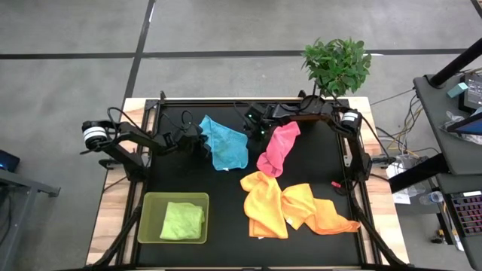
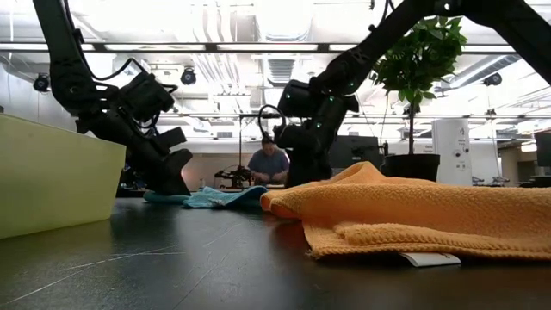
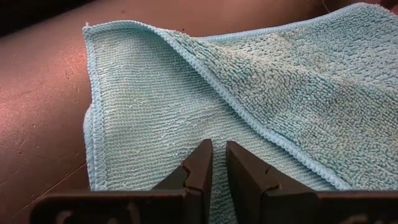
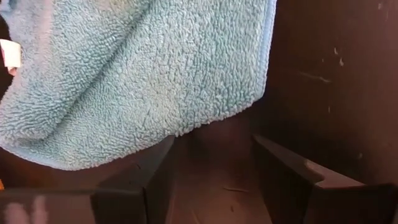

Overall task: Fold microfiber towels
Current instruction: Fold the blue microfiber towel

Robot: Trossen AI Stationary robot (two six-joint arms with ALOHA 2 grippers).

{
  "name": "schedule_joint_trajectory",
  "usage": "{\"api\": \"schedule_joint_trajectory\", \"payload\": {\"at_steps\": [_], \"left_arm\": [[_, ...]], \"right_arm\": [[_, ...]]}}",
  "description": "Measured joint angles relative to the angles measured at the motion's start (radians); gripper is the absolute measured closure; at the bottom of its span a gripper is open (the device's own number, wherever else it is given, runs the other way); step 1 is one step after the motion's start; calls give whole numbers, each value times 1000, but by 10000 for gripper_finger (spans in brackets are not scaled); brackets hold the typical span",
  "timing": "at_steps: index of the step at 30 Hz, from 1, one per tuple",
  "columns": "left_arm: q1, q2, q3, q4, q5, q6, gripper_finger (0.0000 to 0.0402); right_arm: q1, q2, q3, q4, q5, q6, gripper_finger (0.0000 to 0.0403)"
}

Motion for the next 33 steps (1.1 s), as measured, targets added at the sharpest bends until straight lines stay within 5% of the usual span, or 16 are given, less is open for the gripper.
{"api": "schedule_joint_trajectory", "payload": {"at_steps": [19,33], "left_arm": [[0,0,0,2,0,-3,369],[0,0,0,2,0,-4,369]], "right_arm": [[50,-1,-108,243,-2,135,209],[137,4,-108,506,-3,148,246]]}}
